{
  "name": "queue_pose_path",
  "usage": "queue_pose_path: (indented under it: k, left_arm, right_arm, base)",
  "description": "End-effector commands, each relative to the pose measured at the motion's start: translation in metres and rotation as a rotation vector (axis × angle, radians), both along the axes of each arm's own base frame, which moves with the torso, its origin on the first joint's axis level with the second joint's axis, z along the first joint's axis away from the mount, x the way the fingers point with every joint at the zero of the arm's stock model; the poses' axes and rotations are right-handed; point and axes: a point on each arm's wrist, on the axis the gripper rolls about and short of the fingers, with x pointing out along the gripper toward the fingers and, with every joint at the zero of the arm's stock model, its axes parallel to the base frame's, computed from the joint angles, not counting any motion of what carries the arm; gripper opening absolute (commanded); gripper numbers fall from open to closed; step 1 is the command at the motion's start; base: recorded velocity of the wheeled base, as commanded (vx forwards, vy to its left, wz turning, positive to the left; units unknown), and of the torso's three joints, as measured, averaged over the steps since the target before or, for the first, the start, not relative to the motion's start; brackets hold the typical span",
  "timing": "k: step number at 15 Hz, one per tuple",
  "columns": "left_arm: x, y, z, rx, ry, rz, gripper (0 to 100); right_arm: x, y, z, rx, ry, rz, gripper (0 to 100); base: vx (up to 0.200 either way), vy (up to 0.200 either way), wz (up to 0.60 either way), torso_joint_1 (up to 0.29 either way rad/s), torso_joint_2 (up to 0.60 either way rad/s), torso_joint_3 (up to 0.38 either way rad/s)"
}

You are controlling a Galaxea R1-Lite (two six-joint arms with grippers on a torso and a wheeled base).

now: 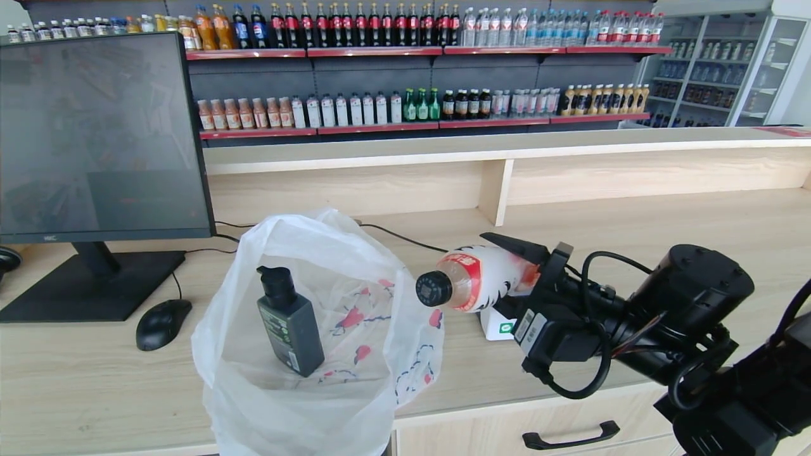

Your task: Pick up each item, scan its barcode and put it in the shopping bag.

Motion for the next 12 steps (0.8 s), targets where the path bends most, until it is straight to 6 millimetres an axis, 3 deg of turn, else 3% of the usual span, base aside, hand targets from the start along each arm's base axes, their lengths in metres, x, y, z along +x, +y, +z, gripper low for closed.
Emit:
queue_pose_path:
  k: [1,12]
  left_arm:
    - [0.0,0.0,0.0,0.0,0.001,0.0,100]
    - [0.0,0.0,0.0,0.0,0.001,0.0,100]
  right_arm:
    - [0.0,0.001,0.001,0.001,-0.004,0.003,0]
    - [-0.024,0.023,0.027,0.16,0.075,0.148,0]
  base:
    - [0.0,0.0,0.0,0.0,0.0,0.0]
    - [0.0,0.0,0.0,0.0,0.0,0.0]
